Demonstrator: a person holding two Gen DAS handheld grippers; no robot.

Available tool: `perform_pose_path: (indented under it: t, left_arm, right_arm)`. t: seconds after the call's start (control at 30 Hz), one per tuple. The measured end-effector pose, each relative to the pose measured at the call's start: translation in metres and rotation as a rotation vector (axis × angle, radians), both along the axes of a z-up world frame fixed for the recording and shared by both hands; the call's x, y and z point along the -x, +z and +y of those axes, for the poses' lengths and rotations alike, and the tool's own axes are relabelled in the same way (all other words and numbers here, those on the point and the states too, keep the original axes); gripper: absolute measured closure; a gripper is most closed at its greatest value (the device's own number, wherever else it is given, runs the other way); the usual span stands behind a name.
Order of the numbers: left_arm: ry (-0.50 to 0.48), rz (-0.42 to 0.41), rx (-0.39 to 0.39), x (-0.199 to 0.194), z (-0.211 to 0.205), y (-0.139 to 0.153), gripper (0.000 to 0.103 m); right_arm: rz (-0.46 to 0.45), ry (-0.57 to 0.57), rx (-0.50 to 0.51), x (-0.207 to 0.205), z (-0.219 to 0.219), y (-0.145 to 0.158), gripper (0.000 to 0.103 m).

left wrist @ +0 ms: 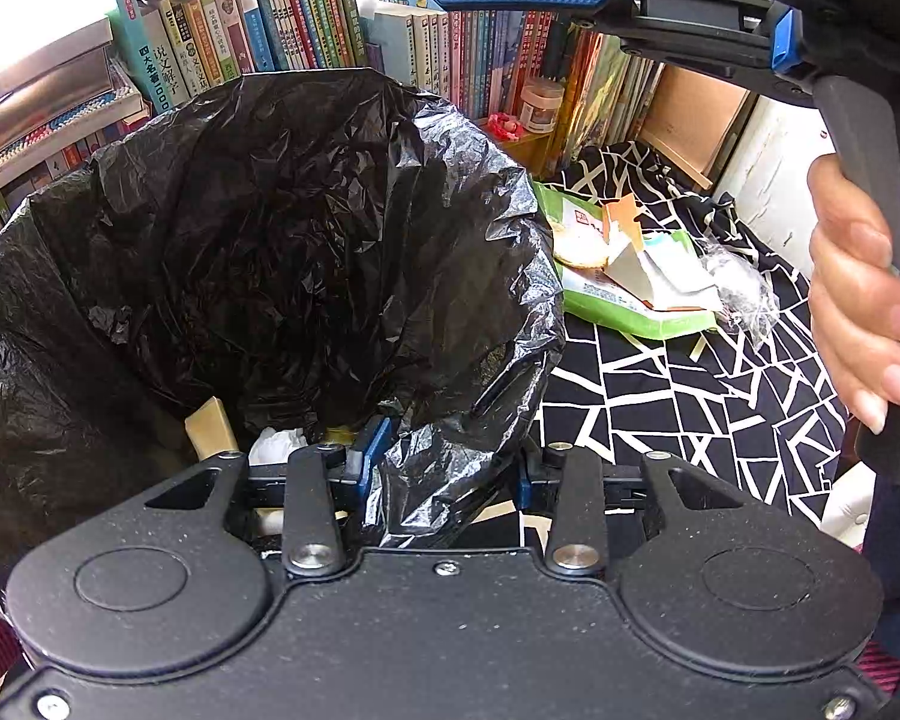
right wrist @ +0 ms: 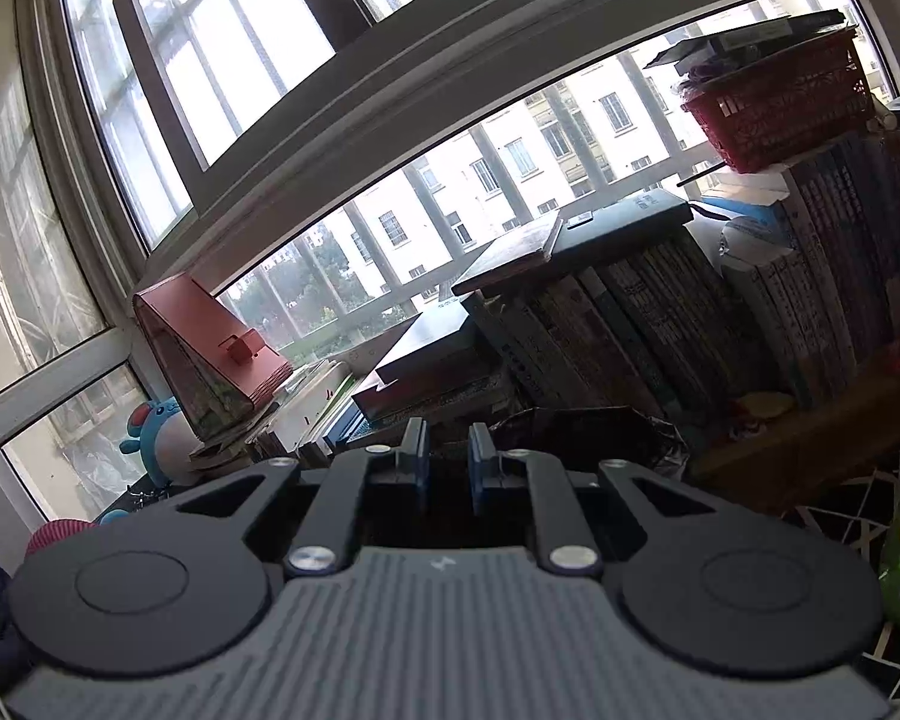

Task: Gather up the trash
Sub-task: 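Carry the paper strip over the trash bag and open the right tool, then move the right tool back to the torn white paper on the green bag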

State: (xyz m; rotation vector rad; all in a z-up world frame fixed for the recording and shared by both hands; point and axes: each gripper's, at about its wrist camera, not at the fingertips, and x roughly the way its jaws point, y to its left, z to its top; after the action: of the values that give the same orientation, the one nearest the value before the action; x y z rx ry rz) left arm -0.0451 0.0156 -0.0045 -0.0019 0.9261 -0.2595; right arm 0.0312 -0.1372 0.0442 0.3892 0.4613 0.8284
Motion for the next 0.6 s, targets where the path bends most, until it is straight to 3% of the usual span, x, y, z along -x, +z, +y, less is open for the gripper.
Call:
perform_pose_path:
  t: [0.27, 0.6]
  left_arm:
    - [0.0, 0.0, 0.0, 0.0, 0.0, -0.0001, 0.066]
    - [0.0, 0.0, 0.0, 0.0002, 0.0, -0.0001, 0.066]
  right_arm:
    - [0.017, -0.029, 0.025, -0.0026, -0.002, -0.0037, 0.079]
    - [0.017, -0.047, 0.049, -0.0035, -0.0008, -0.004, 0.068]
